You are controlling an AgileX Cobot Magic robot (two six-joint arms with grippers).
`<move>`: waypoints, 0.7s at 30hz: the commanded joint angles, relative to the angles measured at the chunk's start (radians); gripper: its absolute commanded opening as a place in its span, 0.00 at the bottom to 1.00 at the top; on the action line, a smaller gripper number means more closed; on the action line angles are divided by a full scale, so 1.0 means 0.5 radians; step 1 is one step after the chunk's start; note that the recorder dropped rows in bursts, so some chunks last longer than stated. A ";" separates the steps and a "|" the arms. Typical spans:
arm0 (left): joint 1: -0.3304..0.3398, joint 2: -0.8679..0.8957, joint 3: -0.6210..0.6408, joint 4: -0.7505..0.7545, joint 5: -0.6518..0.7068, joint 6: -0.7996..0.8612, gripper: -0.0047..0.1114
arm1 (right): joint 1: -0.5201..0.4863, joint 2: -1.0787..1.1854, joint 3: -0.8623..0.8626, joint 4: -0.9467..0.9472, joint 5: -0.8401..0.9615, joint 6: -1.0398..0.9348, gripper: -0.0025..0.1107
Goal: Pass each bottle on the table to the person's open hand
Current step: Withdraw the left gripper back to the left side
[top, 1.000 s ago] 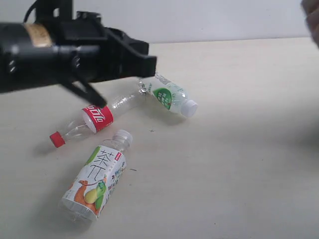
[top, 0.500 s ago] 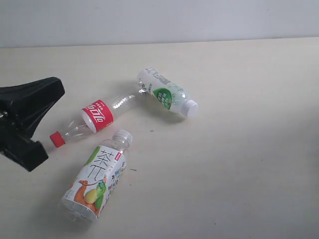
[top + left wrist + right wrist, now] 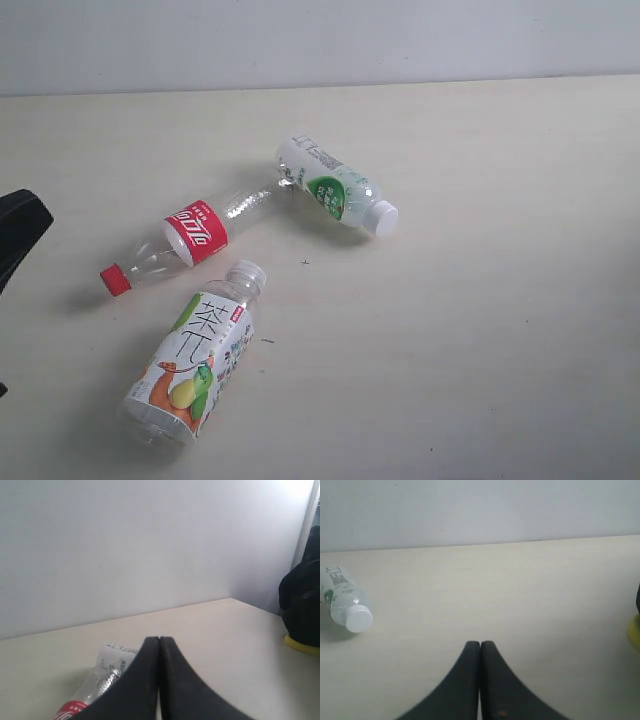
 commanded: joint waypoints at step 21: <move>-0.002 -0.084 0.008 0.182 -0.020 0.009 0.05 | 0.003 0.007 -0.009 -0.010 -0.013 -0.003 0.02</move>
